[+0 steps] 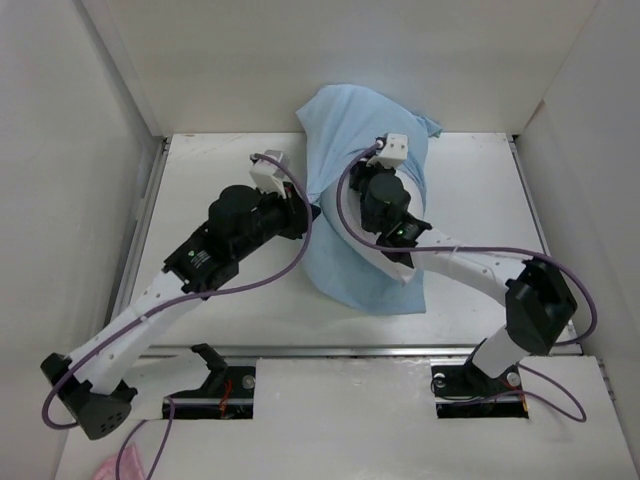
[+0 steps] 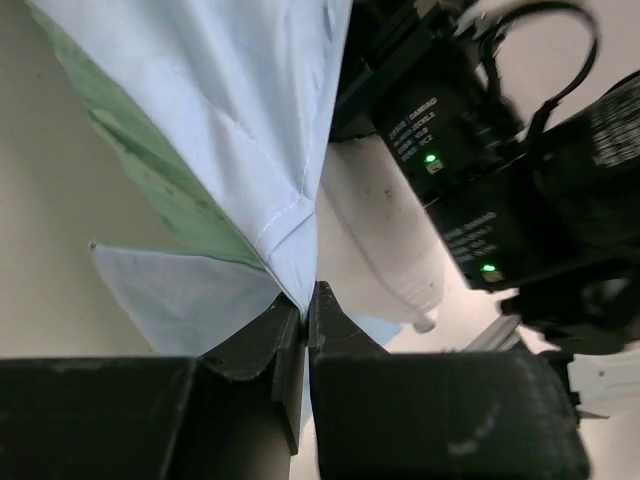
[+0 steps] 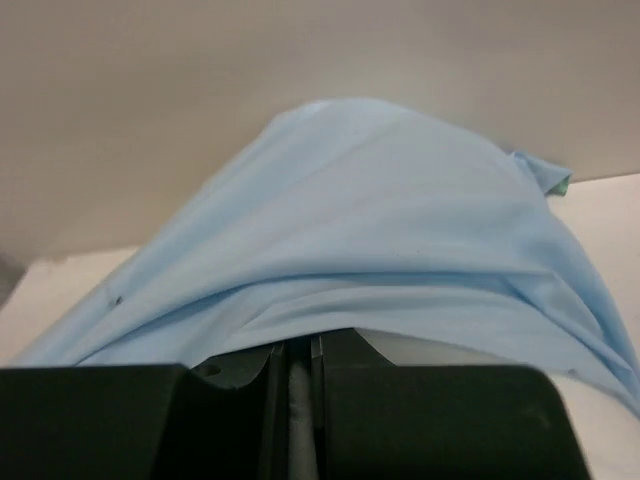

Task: Put the pillow into the pillowcase

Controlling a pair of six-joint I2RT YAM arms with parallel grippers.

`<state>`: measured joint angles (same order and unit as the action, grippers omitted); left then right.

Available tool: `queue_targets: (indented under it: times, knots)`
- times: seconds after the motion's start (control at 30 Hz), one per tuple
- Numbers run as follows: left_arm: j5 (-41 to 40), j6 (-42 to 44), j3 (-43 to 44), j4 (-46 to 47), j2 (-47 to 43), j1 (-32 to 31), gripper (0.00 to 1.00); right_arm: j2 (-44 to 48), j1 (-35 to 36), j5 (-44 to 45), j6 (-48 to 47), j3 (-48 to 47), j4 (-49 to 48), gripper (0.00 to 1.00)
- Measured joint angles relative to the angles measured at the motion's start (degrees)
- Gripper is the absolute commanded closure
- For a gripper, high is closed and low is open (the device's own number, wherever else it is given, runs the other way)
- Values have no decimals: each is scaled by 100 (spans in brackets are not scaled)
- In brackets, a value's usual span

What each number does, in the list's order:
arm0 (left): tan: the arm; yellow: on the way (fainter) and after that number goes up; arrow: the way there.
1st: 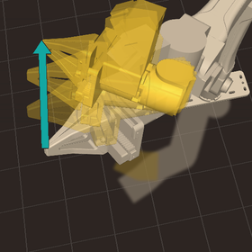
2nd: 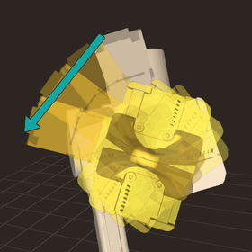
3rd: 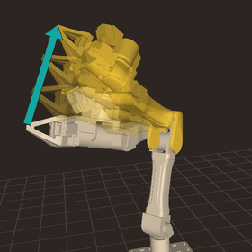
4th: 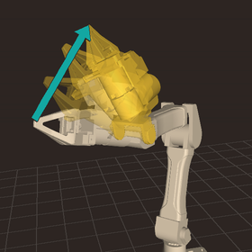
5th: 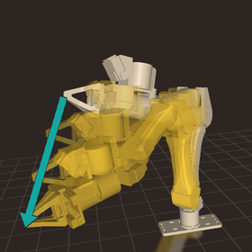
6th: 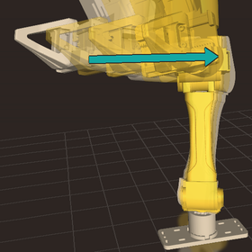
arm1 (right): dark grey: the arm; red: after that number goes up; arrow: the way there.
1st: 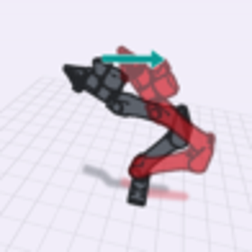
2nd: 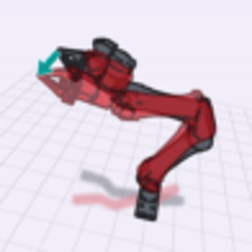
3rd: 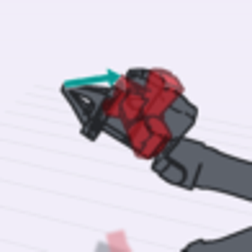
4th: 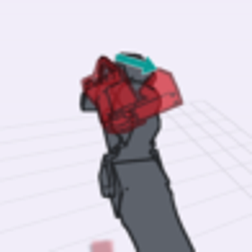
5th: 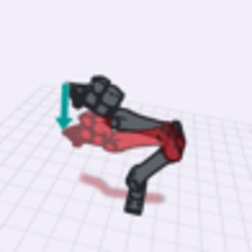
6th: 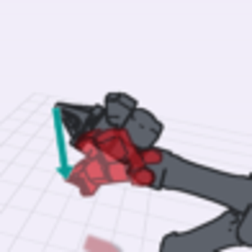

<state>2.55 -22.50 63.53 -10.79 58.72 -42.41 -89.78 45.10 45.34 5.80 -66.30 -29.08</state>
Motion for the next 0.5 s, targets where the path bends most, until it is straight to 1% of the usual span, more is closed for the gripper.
queue_targets:
  times: [0.2, 0.27, 0.3, 0.33, 0.37, 0.4, 0.43, 0.47, 0.5]
  knots:
    - [-625, -308, 181, -638, -750, -26, 100, -697, 138, 697, -420, -7, -2194, 100]
    - [-855, -398, 184, -894, -890, -26, 100, -1143, 258, 909, -481, -120, -2677, 100]
    - [-964, -442, 184, -1040, -938, -26, 100, -1434, 330, 1056, -503, -297, -2771, 98]
    - [-1056, -485, 184, -1189, -973, -26, 100, -1744, 413, 1202, -527, -542, -2802, 92]
    - [-1137, -525, 184, -1329, -992, -26, 100, -2033, 494, 1346, -553, -793, -2780, 83]
    - [-1207, -573, 184, -1434, -1016, -26, 100, -2343, 586, 1486, -564, -1095, -2706, 76]
    - [-1329, -643, 184, -1528, -1047, -26, 100, -2601, 682, 1563, -586, -1362, -2579, 60]
    - [-1491, -730, 184, -1670, -1084, -28, 100, -2782, 776, 1582, -586, -1523, -2430, 50]
    - [-1646, -817, 184, -1812, -1117, -28, 74, -2872, 866, 1502, -586, -1578, -2258, 37]
